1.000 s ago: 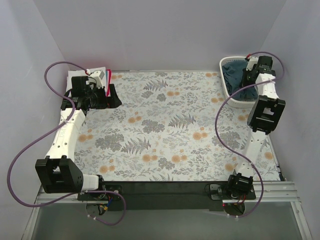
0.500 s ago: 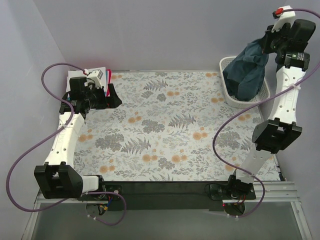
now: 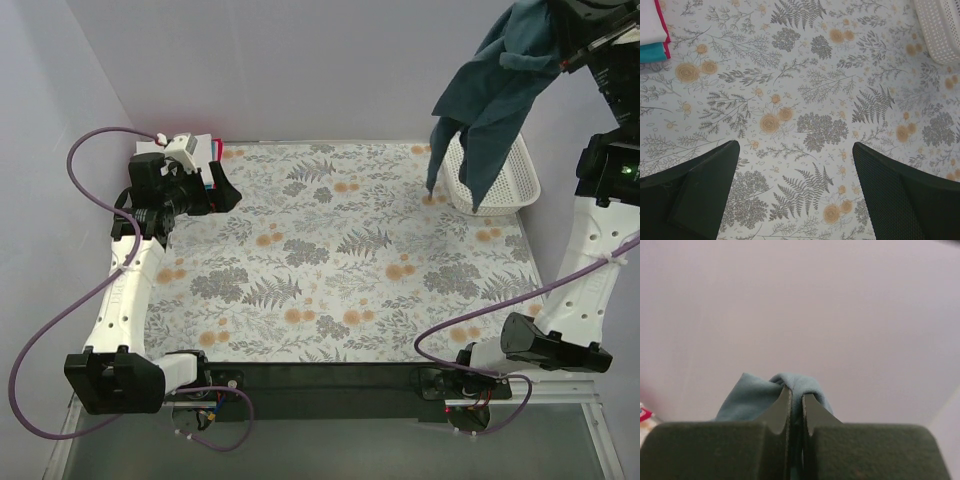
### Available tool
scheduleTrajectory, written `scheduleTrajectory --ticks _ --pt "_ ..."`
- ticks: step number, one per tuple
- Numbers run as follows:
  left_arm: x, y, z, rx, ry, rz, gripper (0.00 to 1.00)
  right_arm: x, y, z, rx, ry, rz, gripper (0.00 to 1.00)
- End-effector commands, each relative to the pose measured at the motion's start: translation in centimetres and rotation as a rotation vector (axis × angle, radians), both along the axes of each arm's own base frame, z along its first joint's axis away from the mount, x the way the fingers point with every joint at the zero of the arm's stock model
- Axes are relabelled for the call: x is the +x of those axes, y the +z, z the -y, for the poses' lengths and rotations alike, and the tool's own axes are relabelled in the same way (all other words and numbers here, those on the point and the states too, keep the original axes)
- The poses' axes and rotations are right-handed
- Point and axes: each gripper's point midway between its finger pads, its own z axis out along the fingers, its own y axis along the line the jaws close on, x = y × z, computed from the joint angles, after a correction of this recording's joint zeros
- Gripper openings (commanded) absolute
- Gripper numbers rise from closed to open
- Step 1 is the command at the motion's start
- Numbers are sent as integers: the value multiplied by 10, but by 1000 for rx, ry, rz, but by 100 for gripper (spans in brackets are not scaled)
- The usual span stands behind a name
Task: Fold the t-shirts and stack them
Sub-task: Move the tshirt to the center of the board, then flatten the tshirt out
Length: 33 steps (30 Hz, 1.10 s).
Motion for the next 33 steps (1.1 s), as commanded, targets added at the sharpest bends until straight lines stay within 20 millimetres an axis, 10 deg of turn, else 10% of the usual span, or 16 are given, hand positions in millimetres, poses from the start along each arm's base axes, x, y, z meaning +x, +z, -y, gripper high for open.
scheduleTrajectory --ticks 1,5,9,10,15,16,22,27,33 --pt "-3 15 0 -11 12 44 97 -51 59 -27 -31 110 245 1" --pt "-4 18 -3 -2 24 50 97 -58 52 -44 -4 207 208 1" --pt "-8 14 -5 12 29 45 97 -40 -11 -70 44 336 8 1" --pt "-10 14 -4 10 19 48 97 -17 -59 -76 69 360 -116 2" --pt "-25 3 12 35 -147 56 97 -40 -176 -145 -29 521 -380 95" --pt "-28 1 15 45 -178 65 97 -37 -193 -146 -68 508 -403 98" --pt "-59 -24 44 87 -479 92 96 -13 -346 -108 -179 243 -880 98" --pt "-92 -82 103 156 -771 -13 74 -49 -492 -60 -366 90 -1337 88" --pt "-113 -163 157 434 -913 -101 75 -71 -573 -7 -394 -38 -1594 81"
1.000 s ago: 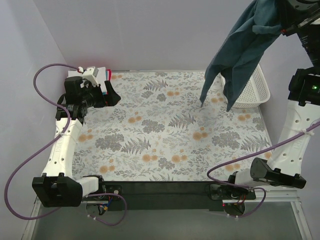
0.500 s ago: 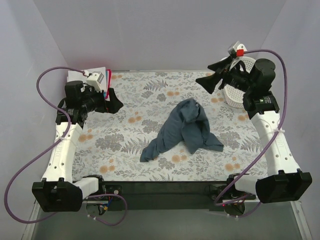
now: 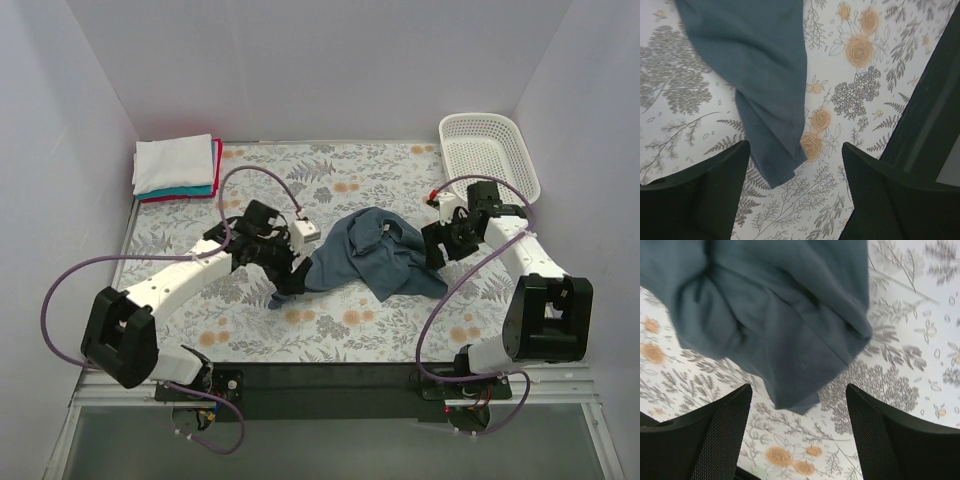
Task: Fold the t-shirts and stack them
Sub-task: Flatten the tshirt out
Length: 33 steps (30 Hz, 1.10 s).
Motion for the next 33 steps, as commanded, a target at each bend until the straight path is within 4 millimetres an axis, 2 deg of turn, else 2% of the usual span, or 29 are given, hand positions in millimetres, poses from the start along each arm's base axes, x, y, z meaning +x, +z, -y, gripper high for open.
scheduleTrajectory --ticks 1,3,5,8,9,10,11,12,13,14,15,16,17,18,20,21,23,25,26,28,29,30,33 --pt "2 -44 11 202 -36 102 76 -10 -21 35 -79 -46 -84 80" --pt "-4 -59 14 253 -53 109 77 -15 -30 35 -58 -49 -130 79" --pt "-1 -76 9 310 -34 111 75 -19 -37 35 -54 -50 -159 79" --pt "10 -91 -4 401 16 141 50 -30 -56 34 -45 -41 -234 69" --pt "12 -93 -10 426 28 148 32 -33 -63 34 -37 -41 -264 62" --pt "16 -92 -16 449 47 156 21 -38 -69 34 -34 -43 -290 56" --pt "17 -92 -20 447 56 148 12 -39 -70 34 -30 -42 -299 49" --pt "27 -86 -31 437 104 137 5 -38 -73 37 -21 -51 -312 41" --pt "29 -83 -39 435 127 112 0 -35 -73 39 -19 -53 -304 26" --pt "31 -76 -42 395 132 84 0 -34 -71 41 -16 -57 -304 18" --pt "49 -65 -60 380 184 92 0 -32 -68 45 -1 -70 -297 2" --pt "52 -58 -70 371 201 88 0 -24 -61 47 5 -68 -269 1" --pt "64 -52 -86 365 233 103 0 -23 -52 43 49 -52 -254 1" --pt "69 -48 -92 359 247 116 0 -21 -45 42 69 -44 -235 1" --pt "84 -41 -100 356 268 144 0 -14 -23 35 107 28 -154 1" --pt "91 -39 -105 355 286 153 0 -18 -11 22 175 66 -138 1" --pt "115 -28 -106 323 321 178 0 -13 8 18 177 122 -44 1" --pt "149 -14 -118 278 403 187 0 -9 19 22 134 141 12 1" --pt "164 -7 -134 256 456 180 0 -7 25 30 77 148 49 1" --pt "184 -2 -139 181 499 142 0 3 41 42 28 142 116 1" --pt "204 20 -150 145 544 184 0 7 51 47 4 140 154 1" --pt "212 27 -152 117 555 193 0 14 65 56 -18 134 205 1" --pt "230 41 -153 68 557 216 0 12 85 62 -66 182 292 1"
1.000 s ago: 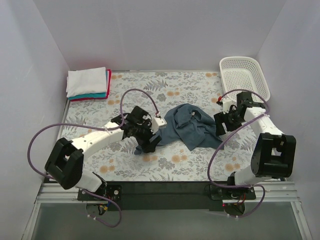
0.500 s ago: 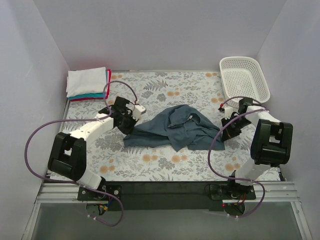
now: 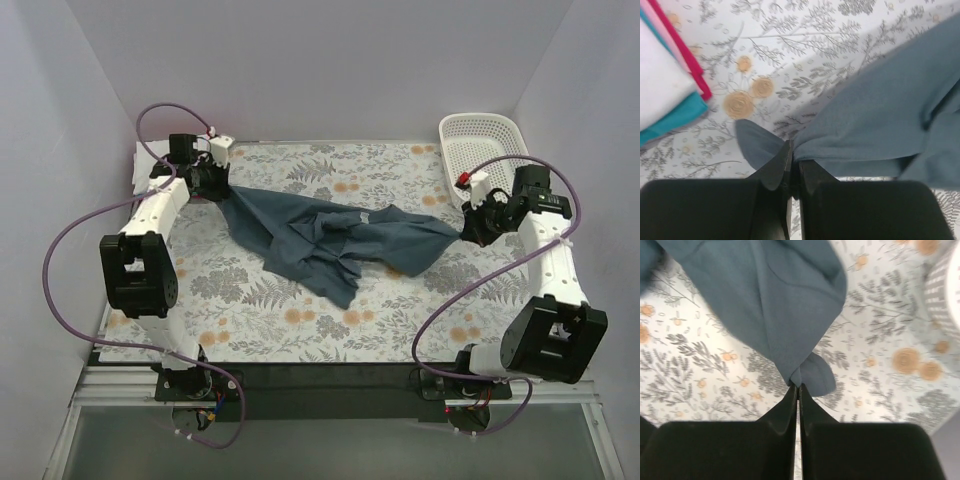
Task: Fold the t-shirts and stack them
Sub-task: Flatten the tshirt out
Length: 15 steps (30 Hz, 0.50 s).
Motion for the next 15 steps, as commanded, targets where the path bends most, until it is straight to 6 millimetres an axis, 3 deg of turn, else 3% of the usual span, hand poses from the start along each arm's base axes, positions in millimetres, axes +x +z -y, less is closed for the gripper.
scheduleTrajectory --ticks 1,3,4,5,9,10,13,15 --pt "25 43 -10 -82 20 119 0 -8 27 10 -79 85 116 1" --pt "30 44 -19 -88 34 132 0 -28 23 4 -90 146 128 1" --pt "30 40 -16 -115 12 119 0 -44 5 1 -97 206 100 1" --pt "30 38 -16 -121 3 113 0 -62 0 -4 -99 248 80 1" --pt "25 31 -6 -175 -30 64 2 -97 -31 -10 -156 373 47 1" --pt "27 26 -7 -178 -10 45 26 -97 -33 -9 -165 376 53 1" --pt "15 26 -5 -193 -14 2 62 -91 -30 -9 -145 345 32 1" --pt "0 27 2 -214 -48 -5 68 -83 -24 -10 -122 318 21 1"
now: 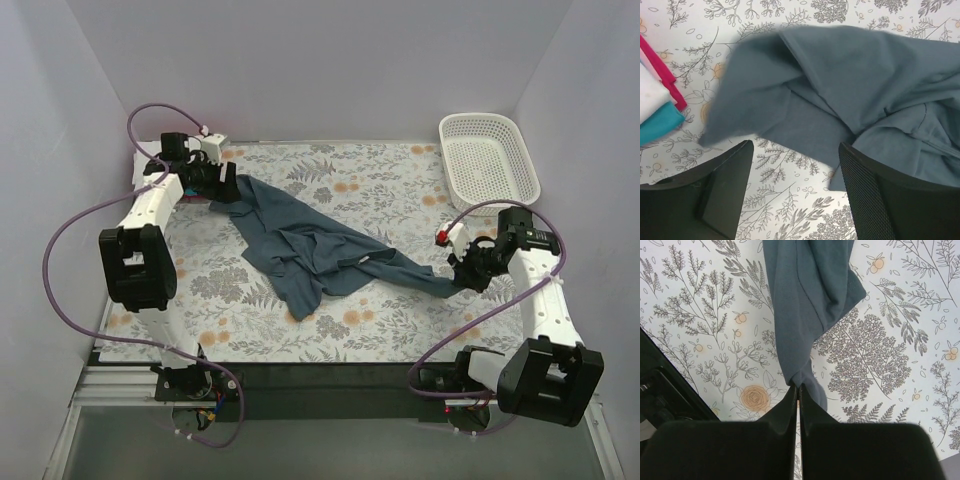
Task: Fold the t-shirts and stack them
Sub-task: Flatten the tshirt out
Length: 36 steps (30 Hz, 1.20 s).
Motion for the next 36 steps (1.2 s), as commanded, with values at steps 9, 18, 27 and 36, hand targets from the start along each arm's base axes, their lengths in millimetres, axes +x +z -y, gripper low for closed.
scheduleTrajectory --ticks 9,18,27,36 --pt "-107 -42 21 -76 -81 -224 59 41 25 -4 78 -62 -13 1" --pt "-114 -90 22 -19 -51 -299 59 74 25 10 37 -132 -2 1" --pt "-115 -116 44 46 -78 -321 50 115 18 22 20 -196 1 1" --pt "-136 -72 79 3 -177 -305 0 154 41 33 5 -265 75 1"
